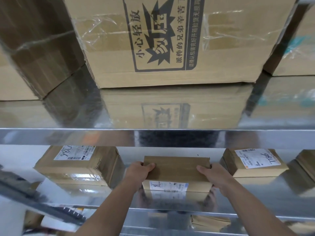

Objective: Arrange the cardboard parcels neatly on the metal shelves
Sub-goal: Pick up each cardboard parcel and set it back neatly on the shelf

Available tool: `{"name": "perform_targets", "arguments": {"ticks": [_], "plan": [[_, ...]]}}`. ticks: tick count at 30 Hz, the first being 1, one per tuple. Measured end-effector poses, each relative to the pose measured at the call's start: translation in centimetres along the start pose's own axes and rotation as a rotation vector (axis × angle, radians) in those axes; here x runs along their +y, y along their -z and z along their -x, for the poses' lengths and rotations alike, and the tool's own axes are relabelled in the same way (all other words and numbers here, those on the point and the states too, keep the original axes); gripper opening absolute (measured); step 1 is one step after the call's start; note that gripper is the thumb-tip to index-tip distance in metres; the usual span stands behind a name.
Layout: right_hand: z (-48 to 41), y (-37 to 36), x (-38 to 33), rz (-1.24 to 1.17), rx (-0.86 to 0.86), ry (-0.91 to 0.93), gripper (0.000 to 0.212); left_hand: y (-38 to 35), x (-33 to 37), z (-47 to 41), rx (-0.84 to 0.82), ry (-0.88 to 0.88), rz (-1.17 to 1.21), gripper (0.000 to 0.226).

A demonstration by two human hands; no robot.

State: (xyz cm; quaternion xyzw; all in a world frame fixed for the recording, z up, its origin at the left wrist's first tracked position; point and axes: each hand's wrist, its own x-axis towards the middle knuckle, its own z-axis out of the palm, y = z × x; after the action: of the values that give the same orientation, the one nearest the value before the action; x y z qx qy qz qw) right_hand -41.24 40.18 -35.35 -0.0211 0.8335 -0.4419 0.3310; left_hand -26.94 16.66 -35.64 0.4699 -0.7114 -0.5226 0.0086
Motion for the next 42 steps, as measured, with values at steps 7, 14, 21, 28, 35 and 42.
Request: {"name": "perform_targets", "arguments": {"ticks": [7,14,21,28,35,42], "plan": [[-1.1,-0.2,0.8,0.026,0.018,-0.004,0.019,-0.2,-0.3,-0.9,-0.002,-0.009,-0.092,0.031],[-1.3,-0.4,0.9,0.045,0.026,-0.001,0.019,-0.6,-0.2,-0.7,0.027,-0.027,-0.129,0.028],[-0.9,-0.2,0.6,0.032,0.016,-0.005,0.023,-0.4,0.2,-0.1,0.022,-0.027,-0.122,0.028],[1.3,0.9,-0.4,-0.038,-0.026,0.040,0.028,0.3,-0.4,0.7,-0.012,0.003,0.060,0.026],[2.5,1.3,-1.6,-0.255,-0.029,0.024,0.040,1.9,-0.4,1.7,-0.082,0.024,0.317,0.055],[2.9,1.0,-2.0,-0.319,-0.038,0.049,0.031,2.1,-1.0,1.7,-0.073,0.083,0.457,0.066]]}}
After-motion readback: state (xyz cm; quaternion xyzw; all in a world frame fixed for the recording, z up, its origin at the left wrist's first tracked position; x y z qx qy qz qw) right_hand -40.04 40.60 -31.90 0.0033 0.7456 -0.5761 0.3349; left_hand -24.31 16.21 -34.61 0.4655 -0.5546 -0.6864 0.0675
